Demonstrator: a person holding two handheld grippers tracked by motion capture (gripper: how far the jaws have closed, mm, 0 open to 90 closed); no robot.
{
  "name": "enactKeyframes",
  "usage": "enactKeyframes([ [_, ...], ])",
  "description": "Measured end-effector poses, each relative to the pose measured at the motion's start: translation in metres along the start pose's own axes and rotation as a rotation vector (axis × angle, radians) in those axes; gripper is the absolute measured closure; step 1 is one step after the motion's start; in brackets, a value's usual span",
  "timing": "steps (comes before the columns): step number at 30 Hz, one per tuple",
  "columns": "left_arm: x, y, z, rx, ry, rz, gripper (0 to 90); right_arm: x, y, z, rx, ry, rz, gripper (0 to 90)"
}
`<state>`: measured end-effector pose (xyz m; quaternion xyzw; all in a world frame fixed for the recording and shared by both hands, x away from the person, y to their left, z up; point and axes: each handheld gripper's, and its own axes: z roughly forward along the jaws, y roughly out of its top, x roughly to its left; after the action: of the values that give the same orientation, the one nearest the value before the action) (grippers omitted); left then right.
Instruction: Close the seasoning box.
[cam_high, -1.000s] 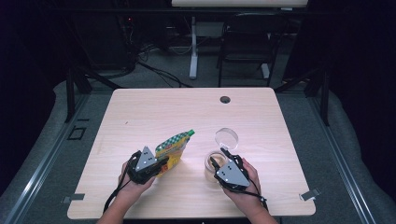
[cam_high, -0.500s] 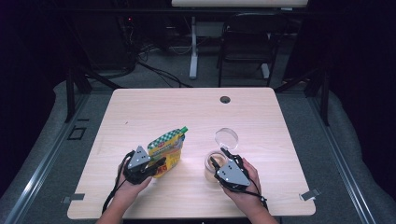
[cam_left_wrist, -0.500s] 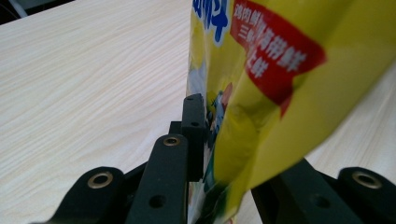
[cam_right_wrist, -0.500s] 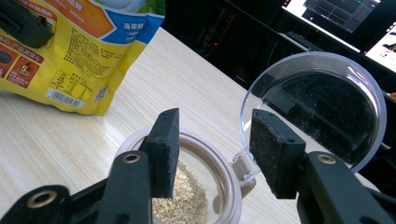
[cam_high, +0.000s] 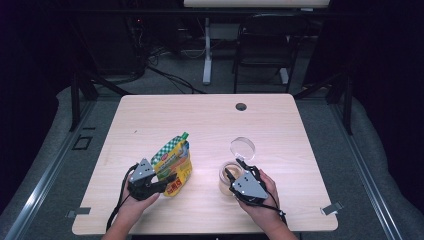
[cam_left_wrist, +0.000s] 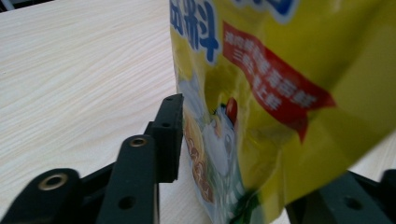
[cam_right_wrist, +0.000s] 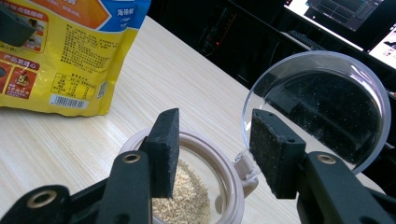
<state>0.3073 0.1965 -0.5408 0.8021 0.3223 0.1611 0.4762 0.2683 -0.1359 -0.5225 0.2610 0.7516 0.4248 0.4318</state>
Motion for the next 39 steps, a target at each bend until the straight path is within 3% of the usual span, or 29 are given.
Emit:
enactKeyframes([
  [13,-0.006,-0.009,-0.009,-0.005,-0.01,-0.05,42.6,-0.001,0.001,-0.001,0.009,0.029,0.02,51.0],
  [30,-0.012,-0.012,-0.017,0.004,-0.02,-0.058,37.7,-0.006,0.003,-0.004,0.016,0.069,0.057,50.7],
  [39,-0.015,-0.014,-0.023,-0.005,-0.016,-0.065,37.7,-0.021,0.011,-0.009,0.055,0.16,0.139,50.6],
])
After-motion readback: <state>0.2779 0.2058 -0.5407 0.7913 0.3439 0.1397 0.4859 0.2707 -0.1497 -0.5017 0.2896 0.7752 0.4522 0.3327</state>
